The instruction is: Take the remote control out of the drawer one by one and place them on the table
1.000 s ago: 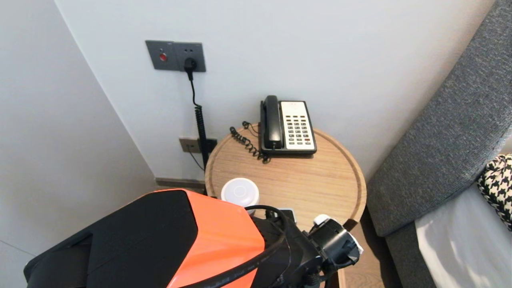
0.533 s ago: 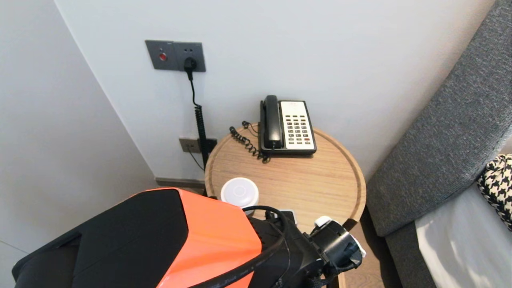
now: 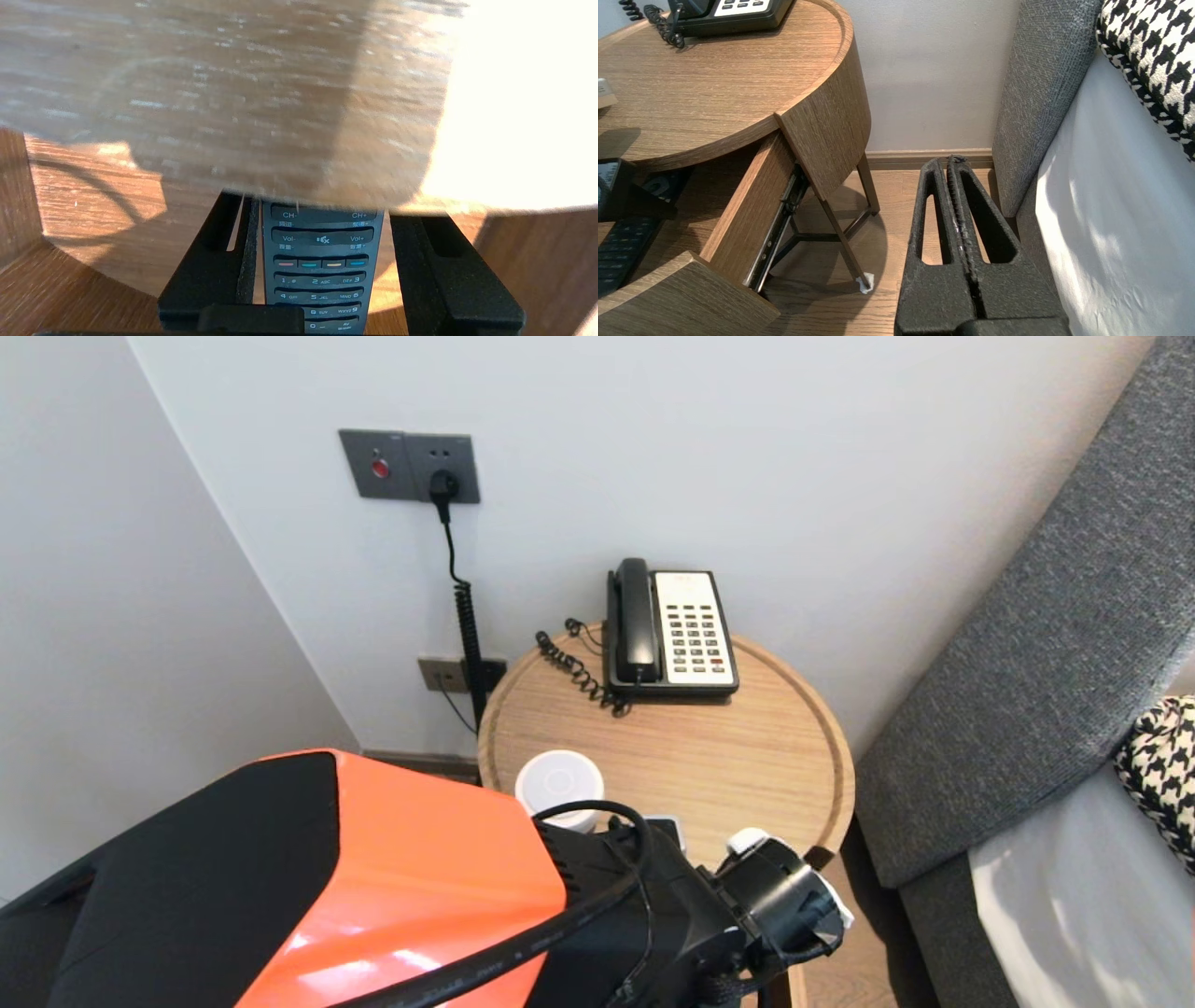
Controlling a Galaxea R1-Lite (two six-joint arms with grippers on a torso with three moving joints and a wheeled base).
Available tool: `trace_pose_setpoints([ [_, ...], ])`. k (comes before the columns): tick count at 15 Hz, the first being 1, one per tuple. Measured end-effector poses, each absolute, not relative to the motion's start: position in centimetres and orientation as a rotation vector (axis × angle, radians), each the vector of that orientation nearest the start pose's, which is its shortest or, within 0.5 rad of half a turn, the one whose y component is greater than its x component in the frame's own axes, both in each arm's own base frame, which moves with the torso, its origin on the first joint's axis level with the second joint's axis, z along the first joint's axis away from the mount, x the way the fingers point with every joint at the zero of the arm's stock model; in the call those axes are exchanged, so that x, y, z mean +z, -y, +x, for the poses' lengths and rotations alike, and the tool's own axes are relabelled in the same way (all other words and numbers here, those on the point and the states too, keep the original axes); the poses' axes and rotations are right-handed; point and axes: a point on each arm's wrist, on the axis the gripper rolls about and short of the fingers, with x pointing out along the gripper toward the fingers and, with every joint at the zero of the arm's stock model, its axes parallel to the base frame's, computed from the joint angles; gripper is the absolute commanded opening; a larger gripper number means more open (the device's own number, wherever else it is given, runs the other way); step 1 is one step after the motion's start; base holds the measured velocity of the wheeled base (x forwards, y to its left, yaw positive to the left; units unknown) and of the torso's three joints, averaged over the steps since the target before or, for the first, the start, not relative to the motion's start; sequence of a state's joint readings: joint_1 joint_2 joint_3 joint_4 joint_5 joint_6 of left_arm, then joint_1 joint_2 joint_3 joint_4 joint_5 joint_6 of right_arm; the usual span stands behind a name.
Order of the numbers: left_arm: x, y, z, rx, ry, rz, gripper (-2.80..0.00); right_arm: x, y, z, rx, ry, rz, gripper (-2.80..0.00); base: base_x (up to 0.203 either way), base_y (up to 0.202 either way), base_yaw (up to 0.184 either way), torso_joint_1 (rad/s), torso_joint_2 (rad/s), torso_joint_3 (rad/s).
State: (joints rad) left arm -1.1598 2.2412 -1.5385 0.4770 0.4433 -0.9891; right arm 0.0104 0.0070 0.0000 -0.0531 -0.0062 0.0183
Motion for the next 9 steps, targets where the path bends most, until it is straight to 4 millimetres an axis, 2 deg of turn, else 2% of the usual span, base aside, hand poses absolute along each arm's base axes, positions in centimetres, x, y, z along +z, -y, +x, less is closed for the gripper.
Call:
trace_pose_setpoints([
  [5, 9.4, 36.4, 17.1, -0.202, -1.148, -0.056, -2.8, 8.1, 0.0, -2.2, 0.005, 0.046, 0.019, -2.8, 0.0, 0.0, 0.0, 0.0, 0.0, 0.0],
  [9, 10.1, 36.3, 17.7, -0.207, -1.157, -0.077, -2.8, 8.1, 0.0, -2.2, 0.004, 0.046, 0.019, -2.8, 0.0, 0.0, 0.0, 0.0, 0.0, 0.0],
])
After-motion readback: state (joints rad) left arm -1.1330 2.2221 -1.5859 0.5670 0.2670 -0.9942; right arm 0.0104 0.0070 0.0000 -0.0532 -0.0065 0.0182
